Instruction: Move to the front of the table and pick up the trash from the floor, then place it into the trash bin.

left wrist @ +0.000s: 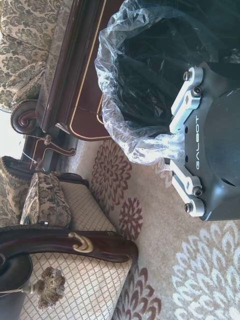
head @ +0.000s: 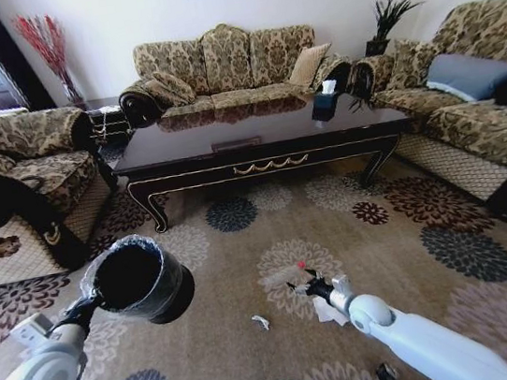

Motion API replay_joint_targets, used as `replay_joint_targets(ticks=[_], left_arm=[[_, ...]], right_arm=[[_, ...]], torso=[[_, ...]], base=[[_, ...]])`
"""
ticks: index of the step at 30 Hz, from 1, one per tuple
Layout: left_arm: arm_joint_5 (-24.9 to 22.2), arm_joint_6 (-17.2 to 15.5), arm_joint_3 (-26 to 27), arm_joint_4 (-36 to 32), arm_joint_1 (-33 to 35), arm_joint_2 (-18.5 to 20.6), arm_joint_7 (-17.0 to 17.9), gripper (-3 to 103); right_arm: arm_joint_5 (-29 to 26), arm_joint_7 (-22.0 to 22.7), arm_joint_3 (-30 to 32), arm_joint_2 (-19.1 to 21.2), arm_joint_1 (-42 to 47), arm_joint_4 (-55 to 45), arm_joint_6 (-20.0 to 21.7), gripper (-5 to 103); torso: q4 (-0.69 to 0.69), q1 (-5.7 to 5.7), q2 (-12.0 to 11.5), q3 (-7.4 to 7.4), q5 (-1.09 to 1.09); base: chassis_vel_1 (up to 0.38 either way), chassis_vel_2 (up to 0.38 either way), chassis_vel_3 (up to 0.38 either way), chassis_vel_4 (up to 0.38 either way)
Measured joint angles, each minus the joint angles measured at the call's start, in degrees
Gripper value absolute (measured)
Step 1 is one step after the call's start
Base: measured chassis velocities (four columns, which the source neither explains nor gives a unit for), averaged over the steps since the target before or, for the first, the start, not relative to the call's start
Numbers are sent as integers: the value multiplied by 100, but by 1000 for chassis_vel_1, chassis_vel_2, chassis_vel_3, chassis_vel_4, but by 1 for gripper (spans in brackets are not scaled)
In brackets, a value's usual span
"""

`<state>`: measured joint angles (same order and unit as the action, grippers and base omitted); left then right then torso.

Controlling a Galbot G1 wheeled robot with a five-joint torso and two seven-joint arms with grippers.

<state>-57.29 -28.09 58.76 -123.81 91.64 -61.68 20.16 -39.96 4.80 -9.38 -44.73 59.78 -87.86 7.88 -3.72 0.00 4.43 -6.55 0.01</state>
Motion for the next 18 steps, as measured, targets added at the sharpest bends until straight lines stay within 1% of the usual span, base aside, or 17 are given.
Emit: replay_joint_targets(ticks=[1,3,4,5,8,9,10,11,12,13,15,16,18], left_arm=[[1,2,-9,1,-7,7,-4,4],[0,4,-33,21,-47,25,-13,4],[0,4,-33,21,-47,25,-13,4],[-3,7,-65,57,-97,42,-19,4],[0,16,-169,138,-201,76,-48,4],[0,16,-169,138,-201,76,-48,4],[7,21,-238,182,-257,90,-77,4],[9,21,-290,218,-314,100,-95,4],[9,21,-314,236,-344,110,-98,4],[11,22,-352,269,-397,127,-100,4],[6,21,-417,325,-497,189,-99,4],[6,21,-417,325,-497,189,-99,4],[-33,5,-474,347,-585,300,-93,4]], right_arm=[[1,195,13,-9,22,112,15,100],[-31,438,111,-7,93,201,22,100],[-31,438,111,-7,93,201,22,100],[-72,579,246,31,221,218,20,100],[-121,755,594,222,603,136,-36,100],[-121,755,594,222,603,136,-36,100],[-195,998,739,313,869,53,-130,100],[-387,1295,851,349,1100,-48,-212,100],[-503,1442,923,354,1208,-108,-246,100],[-681,1674,1062,355,1409,-214,-313,100],[-949,2010,1378,339,1826,-399,-422,100],[-949,2010,1378,339,1826,-399,-422,100],[-1280,2302,1716,274,2222,-669,-447,100]], torso=[[0,0,0,0,0],[1,0,0,0,0],[1,0,0,0,0],[1,0,0,0,0],[0,0,0,0,-2],[0,0,0,0,-2],[-1,0,0,0,-5],[-2,0,0,0,-1],[-3,0,0,0,1],[-1,0,0,1,1],[-1,0,0,0,-1],[-1,0,0,0,-1],[-1,0,0,0,-2]], base=[[0,0,0,0],[0,0,0,0],[0,0,0,0],[0,0,0,0],[0,0,0,0],[0,0,0,0],[0,0,0,0],[0,0,0,0],[0,0,0,0],[0,0,0,0],[0,0,0,0],[0,0,0,0],[0,0,0,0]])
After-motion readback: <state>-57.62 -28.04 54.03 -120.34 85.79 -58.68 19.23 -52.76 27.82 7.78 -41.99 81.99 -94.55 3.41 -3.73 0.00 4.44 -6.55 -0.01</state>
